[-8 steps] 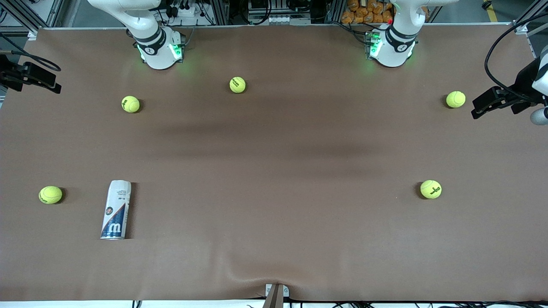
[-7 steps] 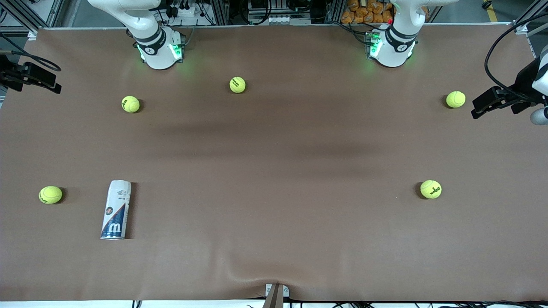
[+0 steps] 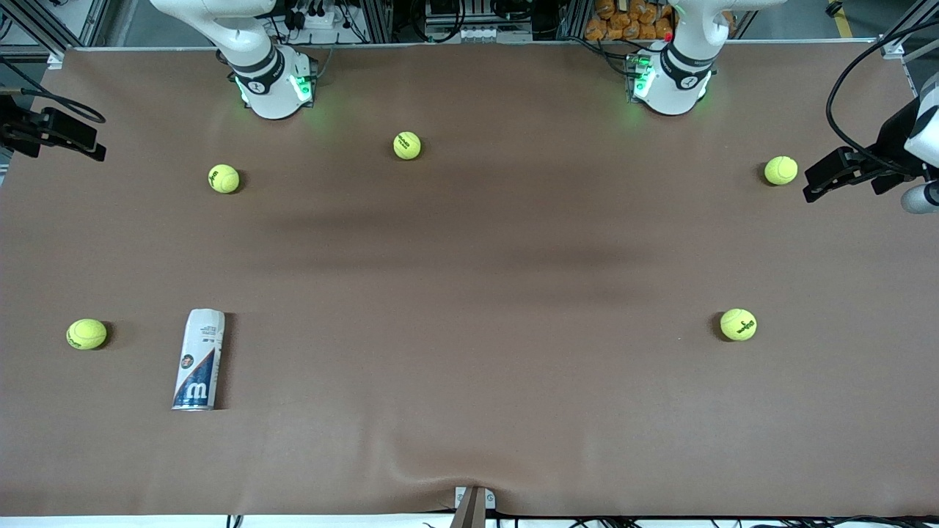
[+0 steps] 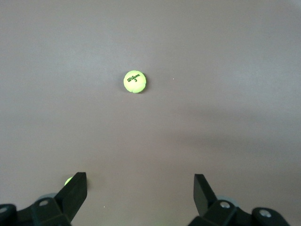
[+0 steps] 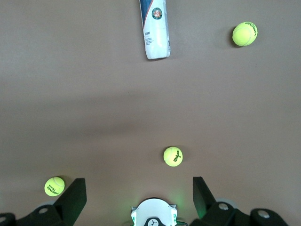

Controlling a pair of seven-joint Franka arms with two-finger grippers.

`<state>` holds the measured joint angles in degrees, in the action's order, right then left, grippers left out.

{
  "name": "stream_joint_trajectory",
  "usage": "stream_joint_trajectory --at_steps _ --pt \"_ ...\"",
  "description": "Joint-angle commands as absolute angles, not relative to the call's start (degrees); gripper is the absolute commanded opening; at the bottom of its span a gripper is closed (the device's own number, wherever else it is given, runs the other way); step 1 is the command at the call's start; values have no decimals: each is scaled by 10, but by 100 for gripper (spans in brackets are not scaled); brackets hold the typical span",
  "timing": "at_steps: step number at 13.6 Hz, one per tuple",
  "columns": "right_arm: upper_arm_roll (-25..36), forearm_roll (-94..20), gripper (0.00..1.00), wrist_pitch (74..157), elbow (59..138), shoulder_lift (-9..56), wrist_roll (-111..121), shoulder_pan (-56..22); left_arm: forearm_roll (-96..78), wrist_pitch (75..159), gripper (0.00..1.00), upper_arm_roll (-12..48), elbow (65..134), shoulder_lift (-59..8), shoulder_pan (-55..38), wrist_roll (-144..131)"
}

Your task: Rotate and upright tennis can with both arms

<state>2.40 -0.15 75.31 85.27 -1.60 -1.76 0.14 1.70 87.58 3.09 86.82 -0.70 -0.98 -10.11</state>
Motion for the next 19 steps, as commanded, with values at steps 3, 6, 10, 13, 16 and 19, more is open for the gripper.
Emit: stream_joint_trajectory --at_steps 3,6,10,13,16,19 --pt "24 6 100 764 862 -24 -25 4 7 866 100 27 867 0 10 -93" --pt "24 6 100 764 863 -23 -25 4 8 866 100 32 866 -1 4 -98" --pt "24 6 100 764 863 -19 -25 4 7 866 100 32 866 -1 4 -98" --pt "24 6 100 763 864 -19 -25 4 7 867 100 32 866 -1 -2 -101" --pt "25 6 100 763 867 -19 -24 5 7 866 100 31 866 -1 2 -101" --pt "25 6 100 764 868 -19 -24 4 7 866 100 31 866 -1 1 -101"
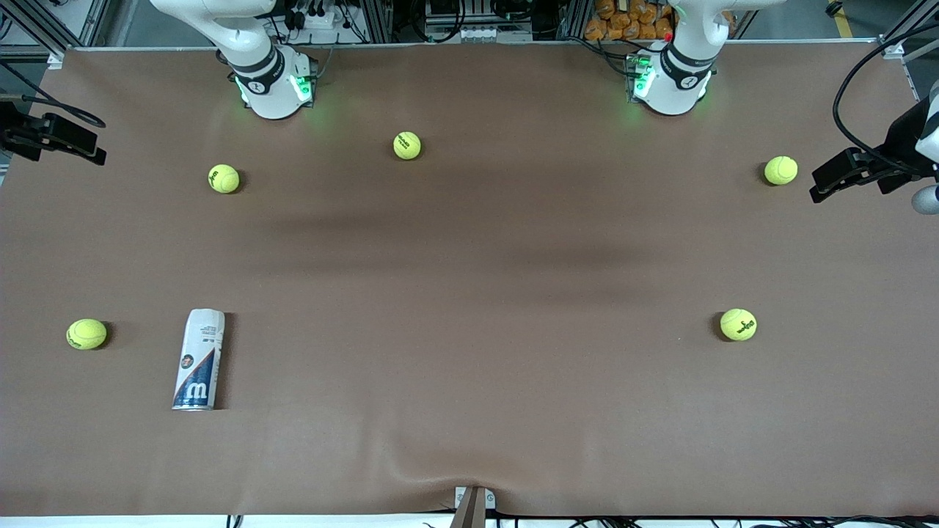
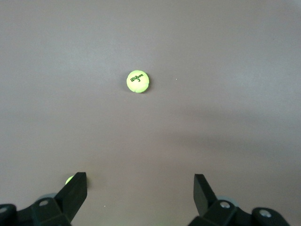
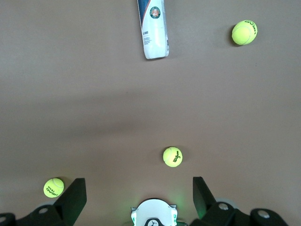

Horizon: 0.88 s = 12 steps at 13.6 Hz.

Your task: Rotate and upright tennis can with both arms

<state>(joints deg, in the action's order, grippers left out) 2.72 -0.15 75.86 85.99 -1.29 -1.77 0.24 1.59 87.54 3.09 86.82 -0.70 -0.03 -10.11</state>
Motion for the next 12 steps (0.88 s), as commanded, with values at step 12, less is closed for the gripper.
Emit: stream_joint_trajectory --at_steps 12 --pt "26 0 100 847 875 81 -18 23 7 866 100 32 866 -1 -1 -101"
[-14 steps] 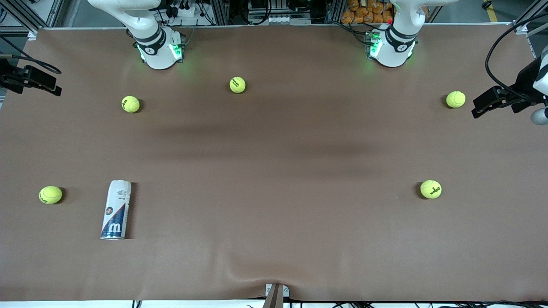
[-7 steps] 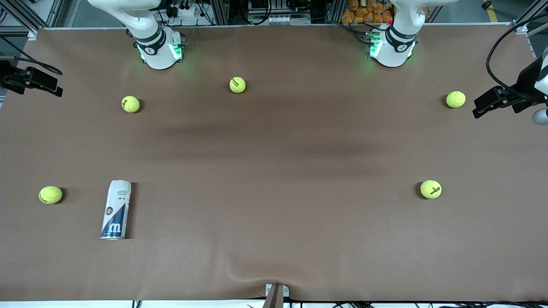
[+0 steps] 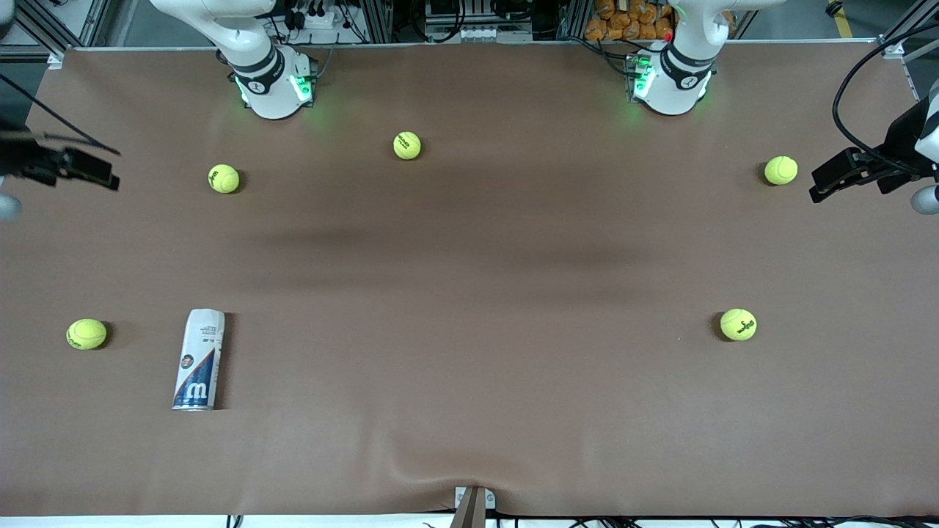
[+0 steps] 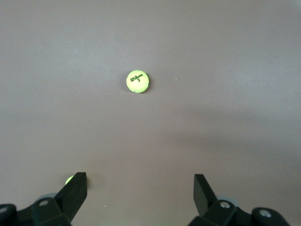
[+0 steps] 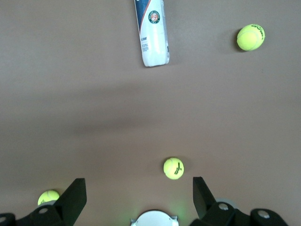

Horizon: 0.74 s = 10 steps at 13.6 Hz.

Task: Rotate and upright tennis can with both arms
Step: 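Reach the right gripper down and grasp the lying Wilson can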

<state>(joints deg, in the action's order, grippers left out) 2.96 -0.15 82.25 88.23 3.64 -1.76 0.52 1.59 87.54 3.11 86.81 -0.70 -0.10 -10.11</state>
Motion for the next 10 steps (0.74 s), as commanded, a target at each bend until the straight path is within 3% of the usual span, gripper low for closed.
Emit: stream_joint_trajectory --at_steps 1,10 --pt "26 -1 100 868 873 105 -15 25 7 866 100 32 866 -1 -1 -101" --pt "25 -4 100 1099 870 307 66 43 7 866 100 31 866 -1 1 -101"
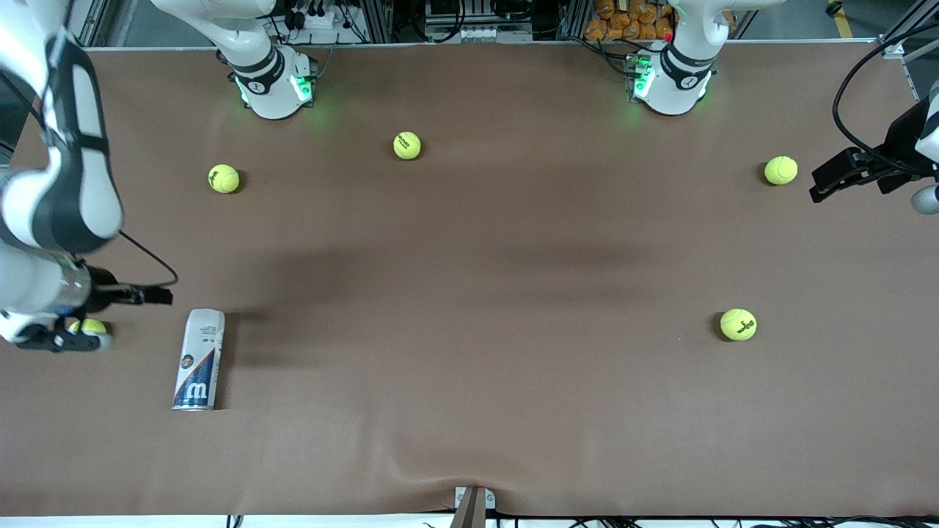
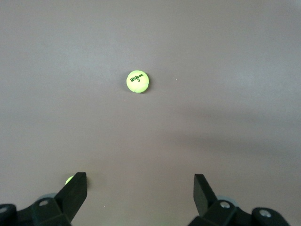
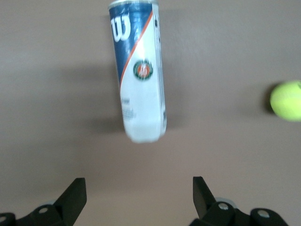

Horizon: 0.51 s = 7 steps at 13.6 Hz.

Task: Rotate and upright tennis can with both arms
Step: 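Reach the right gripper down and grasp the lying Wilson can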

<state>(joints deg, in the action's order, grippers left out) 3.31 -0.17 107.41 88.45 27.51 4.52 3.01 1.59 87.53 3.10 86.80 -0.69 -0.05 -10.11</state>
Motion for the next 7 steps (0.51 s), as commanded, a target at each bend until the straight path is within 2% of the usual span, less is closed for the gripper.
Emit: stream_joint_trajectory --at_steps 1,7 --pt "25 -10 100 1116 870 324 66 42 7 866 100 31 866 -1 1 -101" --pt "25 -25 100 1210 871 394 74 43 7 866 100 31 866 -1 2 -100"
